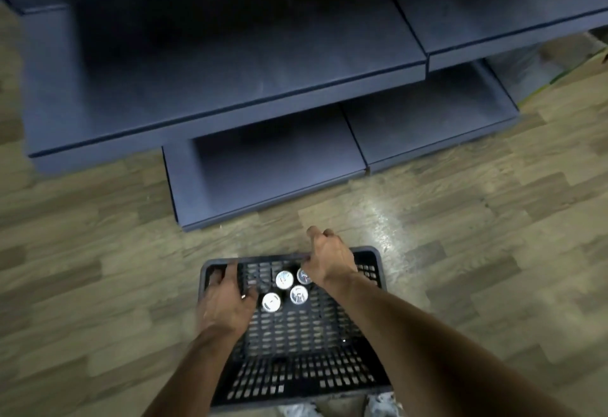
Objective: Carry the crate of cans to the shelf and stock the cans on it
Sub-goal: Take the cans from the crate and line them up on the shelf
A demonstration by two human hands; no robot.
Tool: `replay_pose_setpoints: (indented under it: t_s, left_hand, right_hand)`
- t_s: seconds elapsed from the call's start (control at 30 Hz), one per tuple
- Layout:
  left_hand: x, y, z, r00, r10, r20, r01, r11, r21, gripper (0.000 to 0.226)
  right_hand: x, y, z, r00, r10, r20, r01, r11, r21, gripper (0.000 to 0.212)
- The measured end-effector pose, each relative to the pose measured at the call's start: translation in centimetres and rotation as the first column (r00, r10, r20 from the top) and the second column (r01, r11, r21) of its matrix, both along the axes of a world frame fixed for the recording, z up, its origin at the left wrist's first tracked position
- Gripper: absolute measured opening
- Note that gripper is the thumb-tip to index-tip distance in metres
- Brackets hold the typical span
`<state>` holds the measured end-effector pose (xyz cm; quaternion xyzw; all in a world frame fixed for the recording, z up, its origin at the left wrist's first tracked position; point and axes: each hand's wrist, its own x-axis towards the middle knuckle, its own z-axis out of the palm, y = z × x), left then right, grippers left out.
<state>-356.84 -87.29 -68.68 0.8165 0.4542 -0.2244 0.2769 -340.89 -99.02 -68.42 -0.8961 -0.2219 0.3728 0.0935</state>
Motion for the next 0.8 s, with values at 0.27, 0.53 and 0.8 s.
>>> replay_pose_setpoints:
  t_s: [0.27,0.53,0.8]
  left_hand:
    - [-1.1,-1.6,-3.7,0.999,0.031,-0.023,-0.032,0.999,-0.043,0.067]
    - [-1.5,-4.0,-5.8,0.998,-0.016,-0.058,0.014,0.999,-0.043,0.056]
    - [-2.2,-4.7,-9.7,0.996,-0.007,-0.084,0.002,0.998,-0.066,0.05]
  right_hand:
    - [-2.8,-1.6,-5.1,0.999,-0.01,-0.04,0.008,0.999,-0.052,0.054]
    - [-6.5,-2.6,-7.9,0.995,-0.025,-0.095,0.019,0.998,-0.067,0.048]
    - [-9.4,-4.1,-12.3,0.993,0.0,-0.119,-0.012,0.995,-0.103,0.042]
